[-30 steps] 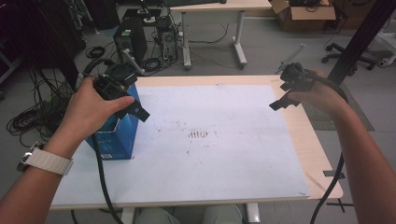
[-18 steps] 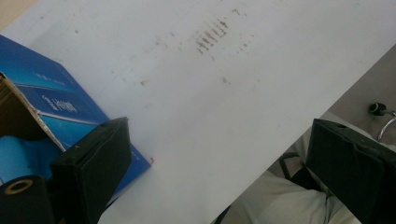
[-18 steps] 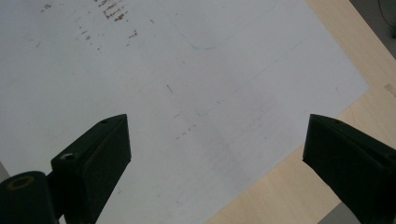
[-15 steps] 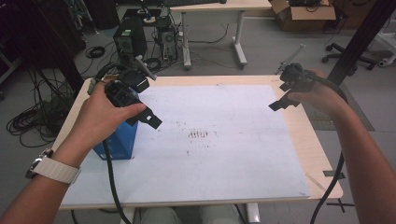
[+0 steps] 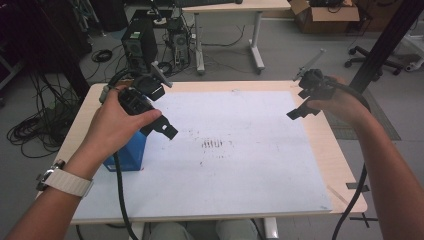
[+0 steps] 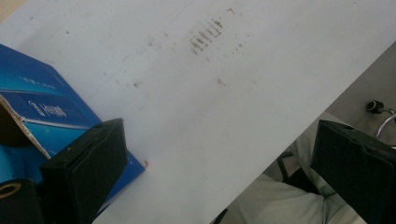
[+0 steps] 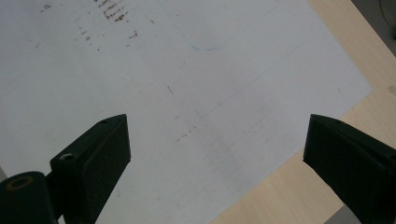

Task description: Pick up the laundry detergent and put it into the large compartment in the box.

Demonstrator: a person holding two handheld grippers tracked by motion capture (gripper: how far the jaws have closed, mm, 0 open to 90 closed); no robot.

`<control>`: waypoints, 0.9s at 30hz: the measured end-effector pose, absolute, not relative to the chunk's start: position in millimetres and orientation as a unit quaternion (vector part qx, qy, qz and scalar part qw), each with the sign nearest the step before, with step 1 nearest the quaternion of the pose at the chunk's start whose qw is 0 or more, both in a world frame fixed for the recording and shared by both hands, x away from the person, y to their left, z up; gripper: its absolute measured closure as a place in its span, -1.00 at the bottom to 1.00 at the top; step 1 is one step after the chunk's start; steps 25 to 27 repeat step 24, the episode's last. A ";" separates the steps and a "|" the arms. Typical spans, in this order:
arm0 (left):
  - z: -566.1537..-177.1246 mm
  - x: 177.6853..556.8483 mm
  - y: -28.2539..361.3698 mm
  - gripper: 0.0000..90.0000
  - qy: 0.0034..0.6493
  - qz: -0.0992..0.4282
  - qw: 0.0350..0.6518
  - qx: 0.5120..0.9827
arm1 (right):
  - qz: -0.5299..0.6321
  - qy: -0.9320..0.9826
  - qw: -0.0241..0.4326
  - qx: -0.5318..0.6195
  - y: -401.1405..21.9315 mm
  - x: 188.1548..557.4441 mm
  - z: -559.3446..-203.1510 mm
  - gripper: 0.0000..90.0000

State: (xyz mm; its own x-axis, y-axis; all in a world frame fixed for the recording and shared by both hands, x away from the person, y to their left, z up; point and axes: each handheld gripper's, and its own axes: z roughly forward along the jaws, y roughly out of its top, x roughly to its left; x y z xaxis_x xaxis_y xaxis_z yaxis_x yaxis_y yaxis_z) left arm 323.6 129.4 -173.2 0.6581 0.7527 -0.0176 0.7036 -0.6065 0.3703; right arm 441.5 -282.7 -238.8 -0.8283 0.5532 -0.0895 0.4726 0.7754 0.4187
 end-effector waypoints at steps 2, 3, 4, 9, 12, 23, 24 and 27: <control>-172.1 323.5 128.9 -0.91 0.406 0.069 0.178 0.894 | 0.193 0.937 0.104 0.272 -281.8 441.8 -238.7 -0.84; -171.9 323.4 128.7 -0.91 0.406 0.070 0.178 0.893 | 0.193 0.937 0.104 0.271 -281.5 441.8 -238.4 -0.84; -171.8 323.3 128.4 -0.91 0.407 0.070 0.179 0.893 | 0.193 0.937 0.105 0.271 -281.2 441.6 -237.9 -0.84; -172.4 322.6 127.7 -0.91 0.407 0.070 0.178 0.893 | 0.194 0.937 0.107 0.271 -281.1 440.7 -235.6 -0.84; -172.2 322.5 128.4 -0.91 0.407 0.069 0.178 0.893 | 0.195 0.937 0.107 0.270 -281.2 440.0 -235.0 -0.84; -172.2 319.9 128.7 -0.91 0.408 0.070 0.181 0.892 | 0.197 0.937 0.109 0.269 -280.9 438.3 -234.2 -0.84; -172.2 319.8 128.7 -0.91 0.408 0.070 0.181 0.892 | 0.196 0.937 0.109 0.268 -281.2 437.7 -234.3 -0.84; -172.2 319.8 128.7 -0.91 0.408 0.070 0.181 0.892 | 0.196 0.937 0.109 0.268 -281.2 437.7 -234.3 -0.84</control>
